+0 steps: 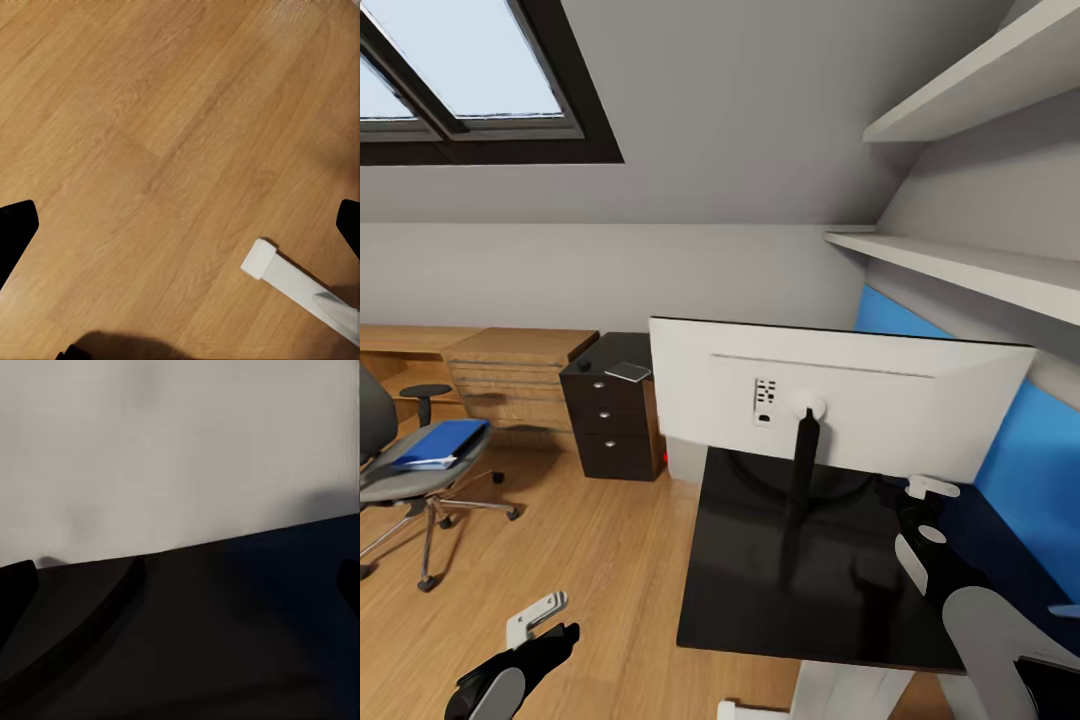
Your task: In the bedroom, organize the workspace by keeping the computer under the desk, ensuring the monitor is on the desk, placing the keyboard on the desk next to the monitor, placing the mouse on the desk next to the keyboard, moving the folder from the swivel chair onto the desk next to the mouse, stacking the notebook on top of the folder with the pen on top of the notebook, and positioning the swivel chair next to the desk.
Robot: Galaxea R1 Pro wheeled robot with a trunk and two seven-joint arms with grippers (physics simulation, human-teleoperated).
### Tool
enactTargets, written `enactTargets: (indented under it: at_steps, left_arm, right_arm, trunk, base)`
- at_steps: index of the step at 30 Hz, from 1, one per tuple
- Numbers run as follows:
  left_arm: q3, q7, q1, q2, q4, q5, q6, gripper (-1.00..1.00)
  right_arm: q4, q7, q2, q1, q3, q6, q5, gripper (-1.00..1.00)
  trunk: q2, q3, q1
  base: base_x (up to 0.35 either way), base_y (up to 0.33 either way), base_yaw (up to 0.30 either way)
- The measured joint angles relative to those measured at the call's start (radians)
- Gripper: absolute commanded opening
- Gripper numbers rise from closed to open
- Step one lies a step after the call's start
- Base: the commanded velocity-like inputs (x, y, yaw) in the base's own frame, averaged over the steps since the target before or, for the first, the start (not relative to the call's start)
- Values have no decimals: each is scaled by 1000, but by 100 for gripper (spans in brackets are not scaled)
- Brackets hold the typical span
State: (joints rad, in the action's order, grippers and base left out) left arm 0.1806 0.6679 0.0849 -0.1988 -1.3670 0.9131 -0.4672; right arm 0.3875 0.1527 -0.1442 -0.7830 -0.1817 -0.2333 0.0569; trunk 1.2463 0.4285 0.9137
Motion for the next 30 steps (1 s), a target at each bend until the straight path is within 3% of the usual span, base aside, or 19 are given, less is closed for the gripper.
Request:
enactTargets:
  at_steps: [30]
  left_arm:
    - [8, 0, -1, 7, 0, 2, 1, 100]
  right_arm:
    - [0, 0, 1, 0, 1, 0, 0, 100]
  trunk:
    - [0, 0, 0]
  base:
    - [110, -1, 0]
